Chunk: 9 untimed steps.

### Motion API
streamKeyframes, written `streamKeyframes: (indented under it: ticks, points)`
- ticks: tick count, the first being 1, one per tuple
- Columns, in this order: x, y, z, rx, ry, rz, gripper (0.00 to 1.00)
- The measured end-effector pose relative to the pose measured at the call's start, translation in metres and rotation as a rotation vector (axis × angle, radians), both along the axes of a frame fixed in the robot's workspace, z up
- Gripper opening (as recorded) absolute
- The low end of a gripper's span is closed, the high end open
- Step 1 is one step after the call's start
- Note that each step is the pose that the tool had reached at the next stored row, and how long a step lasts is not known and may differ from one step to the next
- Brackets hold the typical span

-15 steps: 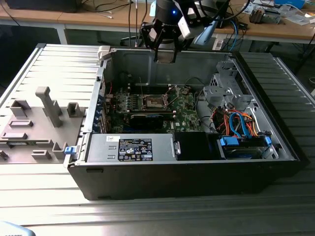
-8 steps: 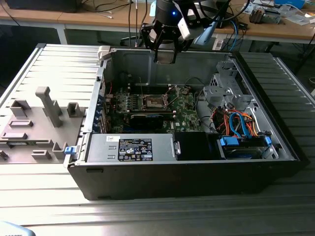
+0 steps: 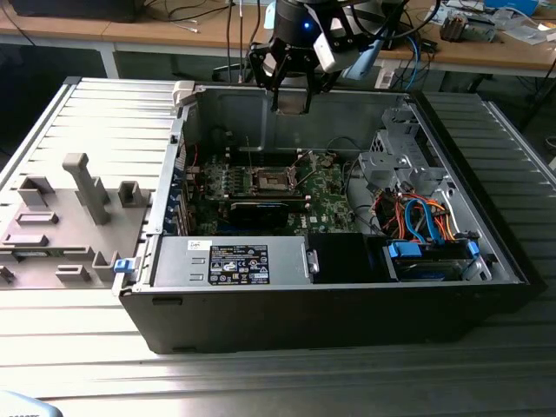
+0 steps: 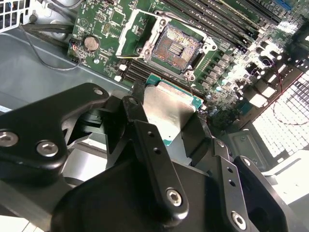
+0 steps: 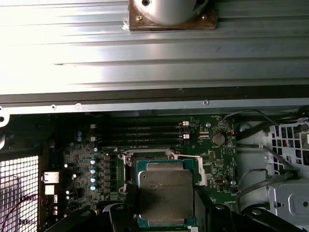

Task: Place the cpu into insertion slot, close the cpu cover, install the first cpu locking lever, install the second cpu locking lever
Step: 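Place the cpu into insertion slot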

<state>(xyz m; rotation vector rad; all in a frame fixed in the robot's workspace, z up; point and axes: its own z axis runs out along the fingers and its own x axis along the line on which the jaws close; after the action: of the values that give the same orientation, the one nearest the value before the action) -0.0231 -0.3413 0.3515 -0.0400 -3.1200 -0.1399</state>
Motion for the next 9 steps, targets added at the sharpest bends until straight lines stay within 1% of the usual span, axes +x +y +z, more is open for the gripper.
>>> streamKeyframes:
  ticks: [9]
  points:
    - [0.0000,0.0000,-0.0018,0.0000,0.0000,0.000,0.55]
